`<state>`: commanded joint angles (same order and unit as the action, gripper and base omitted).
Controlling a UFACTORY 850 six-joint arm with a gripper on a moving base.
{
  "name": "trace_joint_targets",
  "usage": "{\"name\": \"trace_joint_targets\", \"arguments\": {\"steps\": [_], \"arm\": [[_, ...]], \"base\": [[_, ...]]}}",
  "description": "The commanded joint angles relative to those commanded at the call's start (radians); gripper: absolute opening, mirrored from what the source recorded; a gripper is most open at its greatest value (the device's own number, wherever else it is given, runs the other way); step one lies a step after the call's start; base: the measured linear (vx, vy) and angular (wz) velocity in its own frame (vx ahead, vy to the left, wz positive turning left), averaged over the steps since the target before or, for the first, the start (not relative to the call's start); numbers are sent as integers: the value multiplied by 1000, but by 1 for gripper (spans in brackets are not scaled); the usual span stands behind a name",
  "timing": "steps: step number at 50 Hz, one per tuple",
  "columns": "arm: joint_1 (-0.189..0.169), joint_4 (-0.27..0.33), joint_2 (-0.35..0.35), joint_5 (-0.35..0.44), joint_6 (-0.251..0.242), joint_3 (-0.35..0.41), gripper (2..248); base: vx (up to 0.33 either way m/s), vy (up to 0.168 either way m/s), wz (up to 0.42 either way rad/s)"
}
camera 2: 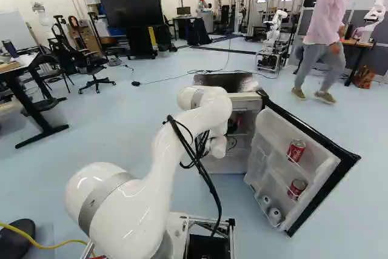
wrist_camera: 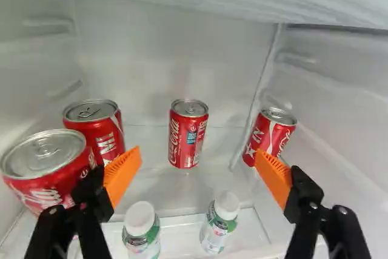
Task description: Grab a drink from the fridge
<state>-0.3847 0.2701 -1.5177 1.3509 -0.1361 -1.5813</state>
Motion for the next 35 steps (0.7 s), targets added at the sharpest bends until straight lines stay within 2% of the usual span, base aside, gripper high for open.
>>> {"name": "trace_joint_targets", "arguments": {"steps": [35], "arm": [[12, 0, -68, 0, 0, -124, 247]], "base": [[0, 0, 0]]}}
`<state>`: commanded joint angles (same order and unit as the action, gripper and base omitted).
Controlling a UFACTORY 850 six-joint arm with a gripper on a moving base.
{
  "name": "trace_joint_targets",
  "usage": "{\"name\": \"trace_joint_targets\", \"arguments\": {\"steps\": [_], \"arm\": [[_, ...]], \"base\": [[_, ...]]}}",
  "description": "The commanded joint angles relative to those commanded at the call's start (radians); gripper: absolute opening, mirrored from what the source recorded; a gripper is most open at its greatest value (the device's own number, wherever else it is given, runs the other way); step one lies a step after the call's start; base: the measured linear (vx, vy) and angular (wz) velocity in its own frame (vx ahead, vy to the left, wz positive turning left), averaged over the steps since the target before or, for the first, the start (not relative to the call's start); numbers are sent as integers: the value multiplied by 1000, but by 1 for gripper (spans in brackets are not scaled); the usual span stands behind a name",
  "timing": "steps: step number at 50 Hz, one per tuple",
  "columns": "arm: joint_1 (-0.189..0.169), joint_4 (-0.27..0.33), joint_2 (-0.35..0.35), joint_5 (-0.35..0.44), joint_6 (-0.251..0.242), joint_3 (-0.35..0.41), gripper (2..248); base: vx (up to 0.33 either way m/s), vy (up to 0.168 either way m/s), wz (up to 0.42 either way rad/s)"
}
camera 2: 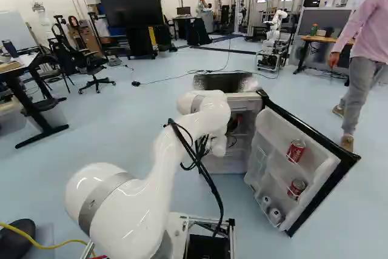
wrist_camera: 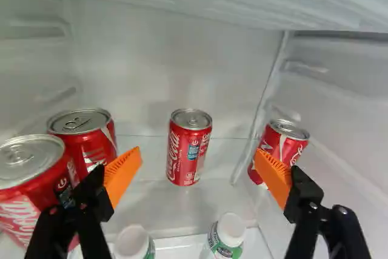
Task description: Grab a drink from the fridge
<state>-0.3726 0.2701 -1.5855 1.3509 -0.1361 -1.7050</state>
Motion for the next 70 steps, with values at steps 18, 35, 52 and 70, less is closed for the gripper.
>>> {"name": "trace_joint_targets", "arguments": {"steps": [18, 35, 52, 70], "arm": [[6, 0, -34, 0, 0, -61, 247], [15, 0, -51, 0, 0, -91, 247], [16, 0, -52, 0, 0, -94, 151], [16, 0, -51, 0, 0, -92, 89]], "base": [[0, 0, 0], [0, 0, 0], [0, 0, 0], [0, 0, 0]]}}
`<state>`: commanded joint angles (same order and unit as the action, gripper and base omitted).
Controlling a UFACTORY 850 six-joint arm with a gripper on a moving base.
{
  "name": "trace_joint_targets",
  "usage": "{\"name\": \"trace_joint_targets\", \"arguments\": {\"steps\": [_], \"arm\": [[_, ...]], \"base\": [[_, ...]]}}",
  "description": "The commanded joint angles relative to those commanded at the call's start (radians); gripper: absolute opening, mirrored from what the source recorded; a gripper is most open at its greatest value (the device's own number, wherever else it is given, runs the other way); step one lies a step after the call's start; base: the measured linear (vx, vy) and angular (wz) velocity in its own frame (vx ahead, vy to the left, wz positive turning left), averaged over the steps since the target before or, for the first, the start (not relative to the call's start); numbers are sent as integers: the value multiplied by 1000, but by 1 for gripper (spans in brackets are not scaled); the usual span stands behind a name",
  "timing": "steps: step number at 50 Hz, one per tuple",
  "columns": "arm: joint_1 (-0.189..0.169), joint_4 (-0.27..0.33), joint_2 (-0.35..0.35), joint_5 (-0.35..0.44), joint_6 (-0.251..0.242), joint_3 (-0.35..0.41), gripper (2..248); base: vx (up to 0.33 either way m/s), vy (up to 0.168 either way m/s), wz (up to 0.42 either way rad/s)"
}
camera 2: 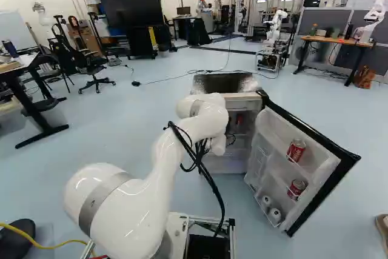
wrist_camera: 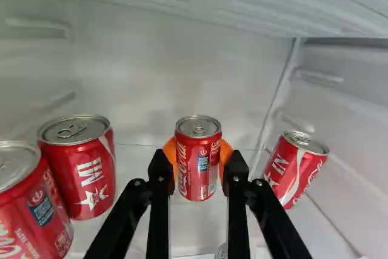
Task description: Grab a drink from the fridge
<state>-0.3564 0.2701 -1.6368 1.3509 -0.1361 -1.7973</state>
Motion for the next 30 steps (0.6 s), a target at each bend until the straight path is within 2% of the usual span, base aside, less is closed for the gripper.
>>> {"name": "trace_joint_targets", "arguments": {"steps": [10, 30], "arm": [[-2, 0, 41, 0, 0, 58, 89], [-12, 0, 144, 0, 0, 242, 89]], "base": [[0, 0, 0], [0, 0, 0]]}}
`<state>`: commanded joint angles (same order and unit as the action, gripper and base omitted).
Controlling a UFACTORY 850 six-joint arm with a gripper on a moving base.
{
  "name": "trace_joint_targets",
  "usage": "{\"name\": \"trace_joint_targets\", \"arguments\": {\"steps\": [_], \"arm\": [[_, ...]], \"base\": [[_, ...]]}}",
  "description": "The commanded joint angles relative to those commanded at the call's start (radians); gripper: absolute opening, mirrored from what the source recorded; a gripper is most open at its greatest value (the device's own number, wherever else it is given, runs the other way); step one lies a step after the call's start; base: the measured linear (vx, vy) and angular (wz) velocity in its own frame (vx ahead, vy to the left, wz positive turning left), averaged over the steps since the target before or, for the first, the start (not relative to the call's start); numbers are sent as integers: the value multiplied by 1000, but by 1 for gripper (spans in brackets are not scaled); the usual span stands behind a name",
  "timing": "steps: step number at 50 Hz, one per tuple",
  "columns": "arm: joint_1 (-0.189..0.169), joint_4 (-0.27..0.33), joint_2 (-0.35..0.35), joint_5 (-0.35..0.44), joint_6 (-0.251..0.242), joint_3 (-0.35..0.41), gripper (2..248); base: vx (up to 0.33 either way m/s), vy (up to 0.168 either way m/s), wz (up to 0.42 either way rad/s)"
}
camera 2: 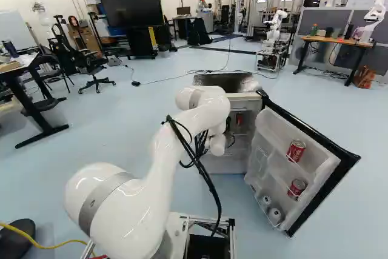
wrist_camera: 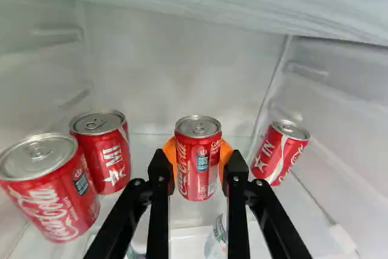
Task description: Grab a drink from the fridge
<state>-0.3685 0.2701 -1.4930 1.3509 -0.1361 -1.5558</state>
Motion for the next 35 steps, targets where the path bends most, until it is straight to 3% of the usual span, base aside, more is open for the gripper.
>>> {"name": "trace_joint_targets", "arguments": {"steps": [35], "arm": [[-21, 0, 149, 0, 0, 277, 89]], "base": [[0, 0, 0]]}}
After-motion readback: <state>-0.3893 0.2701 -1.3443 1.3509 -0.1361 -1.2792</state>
